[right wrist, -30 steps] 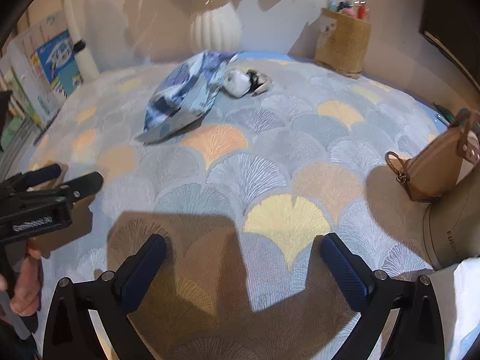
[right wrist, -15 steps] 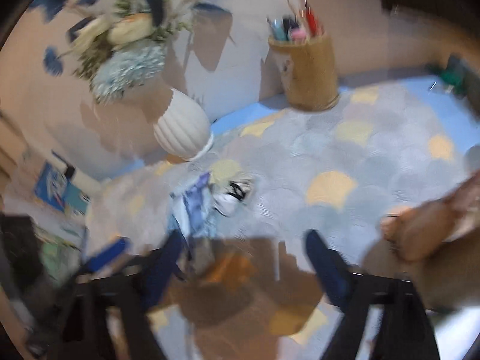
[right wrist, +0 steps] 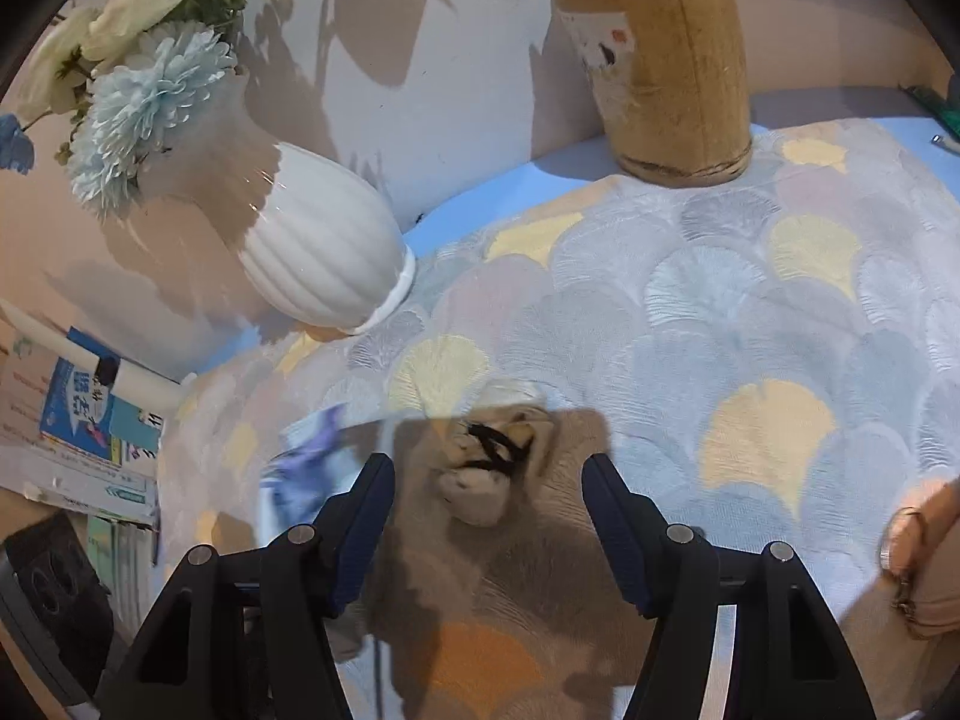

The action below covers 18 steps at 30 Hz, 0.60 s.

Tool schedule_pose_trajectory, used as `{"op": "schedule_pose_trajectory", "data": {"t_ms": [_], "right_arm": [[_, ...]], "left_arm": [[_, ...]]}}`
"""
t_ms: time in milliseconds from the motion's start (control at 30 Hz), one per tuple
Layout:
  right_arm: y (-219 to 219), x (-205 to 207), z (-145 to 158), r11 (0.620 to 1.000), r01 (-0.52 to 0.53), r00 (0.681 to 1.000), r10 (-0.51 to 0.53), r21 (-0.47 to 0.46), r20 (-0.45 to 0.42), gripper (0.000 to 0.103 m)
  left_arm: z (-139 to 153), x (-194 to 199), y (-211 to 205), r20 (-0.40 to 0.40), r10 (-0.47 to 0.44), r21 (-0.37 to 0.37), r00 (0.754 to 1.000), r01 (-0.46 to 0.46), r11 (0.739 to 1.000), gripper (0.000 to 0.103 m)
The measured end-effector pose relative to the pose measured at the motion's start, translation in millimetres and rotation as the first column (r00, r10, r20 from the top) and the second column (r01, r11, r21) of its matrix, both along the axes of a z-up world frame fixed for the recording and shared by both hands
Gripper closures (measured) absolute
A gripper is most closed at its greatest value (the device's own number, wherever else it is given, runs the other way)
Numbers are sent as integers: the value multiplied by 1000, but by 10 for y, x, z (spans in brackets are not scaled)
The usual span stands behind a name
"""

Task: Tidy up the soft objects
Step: 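Grasp the blue-white printed packet with the left gripper while the right grasps the white sock, then lift the printed packet and white sock and carry them to the plate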

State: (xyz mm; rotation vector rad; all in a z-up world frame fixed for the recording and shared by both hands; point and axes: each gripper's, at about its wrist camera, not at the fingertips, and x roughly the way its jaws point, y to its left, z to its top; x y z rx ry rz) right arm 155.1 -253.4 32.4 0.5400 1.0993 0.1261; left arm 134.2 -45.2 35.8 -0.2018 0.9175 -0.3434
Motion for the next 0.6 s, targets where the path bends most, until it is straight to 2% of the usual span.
{"op": "schedule_pose_trajectory", "data": {"t_ms": [67, 167, 233, 267, 300, 433, 600], "right_arm": [[41, 32, -42, 1000, -1, 1000, 1, -7, -3, 39], [139, 93, -130, 999, -8, 1000, 8, -50, 3, 38], [154, 96, -114, 997, 1, 1000, 0, -71, 24, 39], [167, 100, -116, 996, 9, 1000, -7, -90, 29, 45], [186, 101, -109, 991, 14, 999, -10, -132, 33, 61], [260, 61, -64, 976, -30, 999, 37, -216, 26, 68], [286, -158, 148, 980, -76, 995, 85, -186, 42, 69]], "left_arm": [[-25, 27, 66, -1, 19, 8, 1000, -19, 1000, 64], [-69, 55, 116, -5, 28, -28, 1000, -28, 999, 64], [-56, 54, 92, -1, 26, -16, 1000, -26, 1000, 64], [-45, 41, 77, 6, 26, -2, 1000, -26, 1000, 64], [-36, 27, 59, 10, 25, 11, 1000, -25, 1000, 64], [-2, -8, -10, -4, 27, 54, 1000, -27, 998, 65], [184, -281, -24, 29, 3, 91, 1000, -6, 996, 65]]}}
